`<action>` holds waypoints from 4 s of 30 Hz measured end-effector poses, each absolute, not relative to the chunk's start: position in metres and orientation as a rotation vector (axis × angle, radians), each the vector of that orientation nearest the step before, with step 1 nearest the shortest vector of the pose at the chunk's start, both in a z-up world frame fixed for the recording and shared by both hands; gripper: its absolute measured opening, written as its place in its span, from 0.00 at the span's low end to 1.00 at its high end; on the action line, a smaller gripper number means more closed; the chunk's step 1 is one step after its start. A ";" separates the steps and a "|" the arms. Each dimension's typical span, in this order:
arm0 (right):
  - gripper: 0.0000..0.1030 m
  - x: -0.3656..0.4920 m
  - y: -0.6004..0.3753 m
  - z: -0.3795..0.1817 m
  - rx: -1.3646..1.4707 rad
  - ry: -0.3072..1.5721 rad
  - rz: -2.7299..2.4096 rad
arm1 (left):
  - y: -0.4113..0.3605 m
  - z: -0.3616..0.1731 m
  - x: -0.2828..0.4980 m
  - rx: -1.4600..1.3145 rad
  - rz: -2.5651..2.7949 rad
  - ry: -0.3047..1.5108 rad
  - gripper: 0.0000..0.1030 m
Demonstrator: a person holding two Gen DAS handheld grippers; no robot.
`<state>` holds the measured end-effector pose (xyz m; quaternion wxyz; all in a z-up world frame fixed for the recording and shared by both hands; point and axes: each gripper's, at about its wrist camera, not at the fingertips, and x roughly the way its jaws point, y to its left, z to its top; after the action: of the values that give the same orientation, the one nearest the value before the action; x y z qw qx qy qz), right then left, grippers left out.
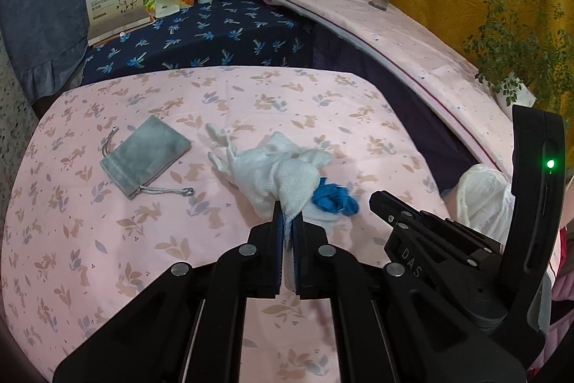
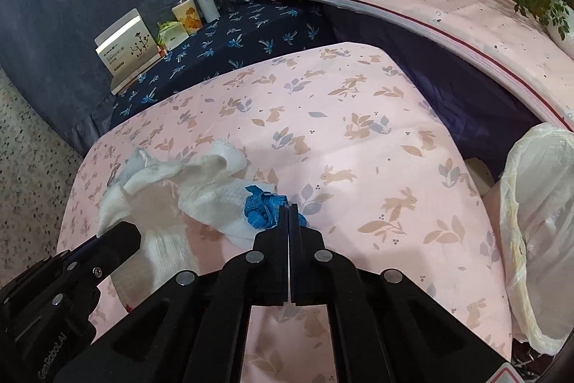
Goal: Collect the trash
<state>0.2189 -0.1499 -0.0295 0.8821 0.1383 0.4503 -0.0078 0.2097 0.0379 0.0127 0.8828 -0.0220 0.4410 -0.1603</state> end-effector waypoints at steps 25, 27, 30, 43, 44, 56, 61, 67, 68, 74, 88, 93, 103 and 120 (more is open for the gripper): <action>0.29 0.252 -0.134 -0.066 0.250 1.016 0.029 | 0.053 0.001 0.230 -0.052 -0.283 0.943 0.04; 0.28 0.246 -0.139 -0.059 0.257 0.998 0.018 | 0.048 0.005 0.226 -0.046 -0.295 0.934 0.04; 0.28 0.233 -0.151 -0.045 0.278 0.967 0.004 | 0.038 0.014 0.219 -0.041 -0.318 0.920 0.04; 0.28 0.155 -0.240 0.011 0.340 0.840 -0.151 | -0.042 0.047 0.171 0.034 -0.482 0.858 0.04; 0.28 0.148 -0.249 0.012 0.347 0.836 -0.168 | -0.050 0.048 0.167 0.042 -0.499 0.856 0.04; 0.28 0.072 -0.354 -0.001 0.464 0.822 -0.355 | -0.153 0.047 0.123 0.140 -0.683 0.859 0.04; 0.28 0.051 -0.381 -0.010 0.487 0.829 -0.408 | -0.192 0.043 0.108 0.183 -0.738 0.856 0.04; 0.28 0.037 -0.399 -0.019 0.509 0.839 -0.438 | -0.221 0.038 0.099 0.214 -0.776 0.859 0.04; 0.28 0.036 -0.401 -0.020 0.510 0.839 -0.441 | -0.224 0.037 0.098 0.216 -0.779 0.860 0.04; 0.29 0.036 -0.405 -0.023 0.520 0.838 -0.451 | -0.234 0.034 0.099 0.218 -0.773 0.868 0.06; 0.32 0.049 -0.405 -0.020 0.520 0.834 -0.456 | -0.225 0.034 0.108 0.189 -0.720 0.850 0.59; 0.49 0.053 -0.401 -0.012 0.499 0.816 -0.459 | -0.215 0.034 0.112 0.192 -0.686 0.838 0.66; 0.55 0.055 -0.383 -0.005 0.484 0.815 -0.442 | -0.177 0.034 0.126 0.148 -0.609 0.832 0.69; 0.64 0.108 -0.235 -0.013 0.312 0.906 -0.210 | 0.003 0.008 0.183 0.032 -0.257 0.864 0.84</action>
<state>0.1077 -0.2353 -0.0128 0.8821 0.1496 0.4352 -0.1006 0.1827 0.0029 0.0076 0.9000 0.0153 0.4176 -0.1242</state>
